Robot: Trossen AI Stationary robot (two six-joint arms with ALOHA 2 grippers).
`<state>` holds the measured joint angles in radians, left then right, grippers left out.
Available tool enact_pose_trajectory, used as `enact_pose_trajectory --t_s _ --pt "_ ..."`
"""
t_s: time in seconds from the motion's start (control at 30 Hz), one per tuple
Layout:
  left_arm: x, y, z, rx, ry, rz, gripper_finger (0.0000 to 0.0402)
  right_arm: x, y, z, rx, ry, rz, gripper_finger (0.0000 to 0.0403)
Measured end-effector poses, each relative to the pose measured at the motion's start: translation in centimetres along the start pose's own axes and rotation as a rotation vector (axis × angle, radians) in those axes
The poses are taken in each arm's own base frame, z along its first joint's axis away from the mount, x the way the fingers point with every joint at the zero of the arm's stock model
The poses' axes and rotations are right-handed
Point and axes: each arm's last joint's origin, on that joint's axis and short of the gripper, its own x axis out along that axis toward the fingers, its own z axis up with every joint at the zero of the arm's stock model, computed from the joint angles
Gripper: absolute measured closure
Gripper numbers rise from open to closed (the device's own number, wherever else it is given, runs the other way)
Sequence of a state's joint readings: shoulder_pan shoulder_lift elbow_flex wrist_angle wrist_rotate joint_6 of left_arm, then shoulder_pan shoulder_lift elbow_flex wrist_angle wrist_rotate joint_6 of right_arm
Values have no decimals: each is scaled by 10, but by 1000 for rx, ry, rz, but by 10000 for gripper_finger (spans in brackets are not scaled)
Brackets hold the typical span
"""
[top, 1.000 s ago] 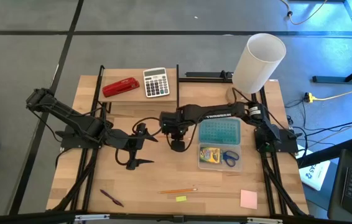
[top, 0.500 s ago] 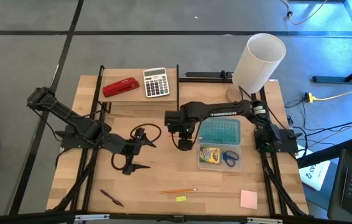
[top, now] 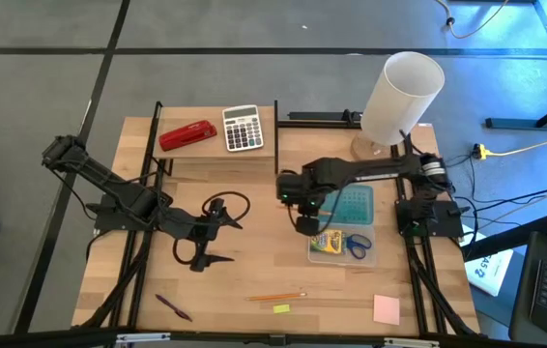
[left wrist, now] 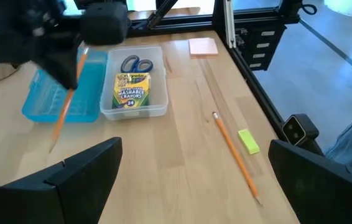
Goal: Pack school essentials
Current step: Put the top orange pencil into the blue supply box
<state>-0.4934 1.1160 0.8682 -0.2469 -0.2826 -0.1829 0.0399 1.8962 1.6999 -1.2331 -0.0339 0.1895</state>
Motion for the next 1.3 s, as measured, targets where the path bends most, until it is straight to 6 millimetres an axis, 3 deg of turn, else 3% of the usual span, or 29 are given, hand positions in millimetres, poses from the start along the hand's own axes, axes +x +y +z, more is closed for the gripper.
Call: enact_pose_trajectory --t_s 0.27,0.6,0.8,1.0,1.3 --pt "0 1 0 2 -5 26 3 -1 8 -54 75 45 -21 392" --pt "1 4 1 2 -10 58 3 26 7 -107 92 61 -24 394" --pt "2 9 2 -10 -12 80 3 46 6 -115 63 62 -17 395" --pt "3 14 3 -19 -15 97 3 47 6 -114 33 56 -17 395" --pt "3 16 3 -23 -15 105 3 51 5 -94 -4 -131 -51 395"
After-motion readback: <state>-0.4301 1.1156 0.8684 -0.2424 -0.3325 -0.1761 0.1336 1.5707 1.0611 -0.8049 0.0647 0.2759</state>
